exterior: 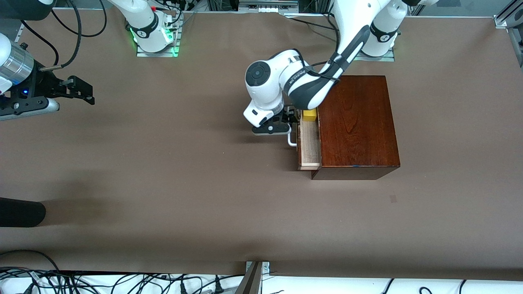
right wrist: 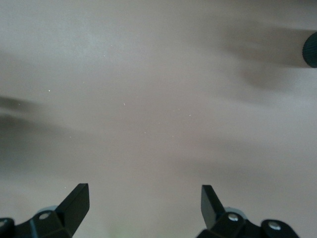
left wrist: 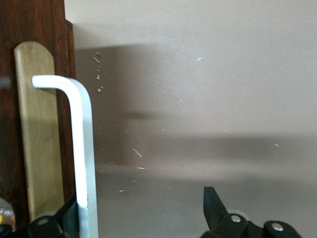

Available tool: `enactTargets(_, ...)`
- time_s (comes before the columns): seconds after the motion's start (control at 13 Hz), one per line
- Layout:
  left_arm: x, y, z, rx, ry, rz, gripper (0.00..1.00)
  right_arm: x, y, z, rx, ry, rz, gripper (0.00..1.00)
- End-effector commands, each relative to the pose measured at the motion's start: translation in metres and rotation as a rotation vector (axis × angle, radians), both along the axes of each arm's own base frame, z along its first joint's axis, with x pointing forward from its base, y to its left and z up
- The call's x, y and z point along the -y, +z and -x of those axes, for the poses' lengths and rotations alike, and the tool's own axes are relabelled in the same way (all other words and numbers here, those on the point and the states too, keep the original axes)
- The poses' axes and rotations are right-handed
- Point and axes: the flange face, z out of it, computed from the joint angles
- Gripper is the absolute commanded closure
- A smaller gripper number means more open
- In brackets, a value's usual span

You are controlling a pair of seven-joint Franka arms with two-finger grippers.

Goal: Open drawer, take yellow block, close drawer
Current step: 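Pull the drawer open by its handle with the left gripper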

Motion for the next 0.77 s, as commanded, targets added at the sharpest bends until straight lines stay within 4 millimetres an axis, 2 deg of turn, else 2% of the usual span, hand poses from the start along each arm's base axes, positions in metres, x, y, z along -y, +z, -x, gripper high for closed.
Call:
enactTargets(0.0, 0.028, 0.0, 0.012, 0.042, 0.008, 0.077, 0.0, 0.004, 0.005, 0.001, 0.005, 0.001, 0.001, 0.0)
enactTargets(0.23, 0.041, 0.014, 0.012, 0.047, 0.021, 0.134, 0.0, 0.004, 0.005, 0.001, 0.005, 0.001, 0.004, 0.0)
enactTargets(0.46, 0.037, 0.028, 0.005, 0.055, 0.021, 0.142, 0.0, 0.004, 0.005, 0.0, 0.008, 0.001, 0.008, 0.0)
enactTargets(0.62, 0.028, 0.052, 0.005, 0.054, 0.028, 0.106, 0.0, 0.003, 0.006, 0.001, 0.01, 0.004, 0.008, 0.0)
enactTargets(0.69, 0.024, 0.071, 0.002, 0.054, 0.031, 0.091, 0.0, 0.003, 0.006, 0.001, 0.01, 0.005, 0.008, 0.0)
